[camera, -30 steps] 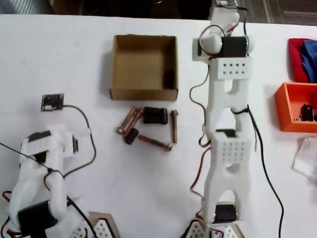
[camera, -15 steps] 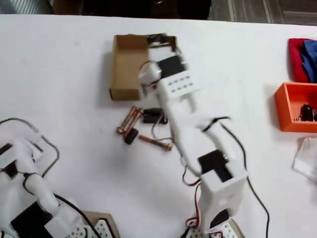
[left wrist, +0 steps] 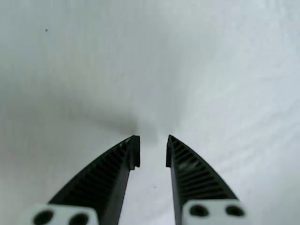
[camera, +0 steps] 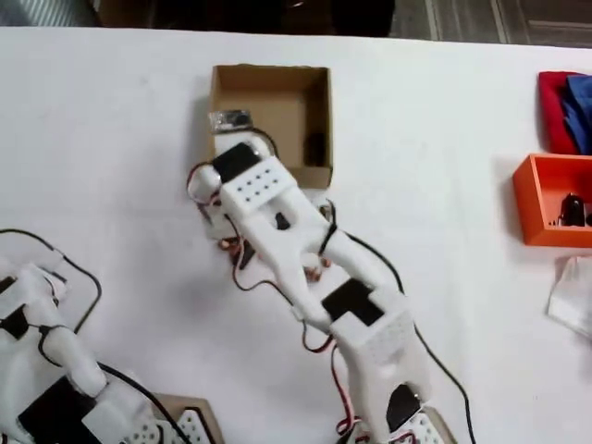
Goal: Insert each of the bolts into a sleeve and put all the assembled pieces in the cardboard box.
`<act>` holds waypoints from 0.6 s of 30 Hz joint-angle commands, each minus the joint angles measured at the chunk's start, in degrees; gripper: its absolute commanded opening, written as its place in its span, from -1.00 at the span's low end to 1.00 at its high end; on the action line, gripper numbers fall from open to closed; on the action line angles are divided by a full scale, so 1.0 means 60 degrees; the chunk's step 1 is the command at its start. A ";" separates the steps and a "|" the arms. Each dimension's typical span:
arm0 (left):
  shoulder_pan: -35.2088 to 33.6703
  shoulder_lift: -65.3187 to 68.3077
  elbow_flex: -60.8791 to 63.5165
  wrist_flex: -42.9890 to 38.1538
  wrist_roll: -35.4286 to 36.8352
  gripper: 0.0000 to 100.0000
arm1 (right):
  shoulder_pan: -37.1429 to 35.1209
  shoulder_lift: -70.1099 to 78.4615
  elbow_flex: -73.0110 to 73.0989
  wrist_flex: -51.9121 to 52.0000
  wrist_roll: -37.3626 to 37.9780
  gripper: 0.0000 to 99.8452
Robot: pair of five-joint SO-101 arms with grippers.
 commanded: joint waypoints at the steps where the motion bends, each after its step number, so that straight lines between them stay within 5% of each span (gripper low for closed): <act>1: -0.0088 -0.0015 -0.0022 -0.0176 0.0088 -0.76 | -0.0066 0.0051 -0.0029 -0.0095 -0.0454 -0.75; 18: -0.0088 -0.0015 -0.0022 -0.0161 0.0088 -0.77 | -0.0051 0.1546 -0.1216 -0.0066 -0.0542 -0.75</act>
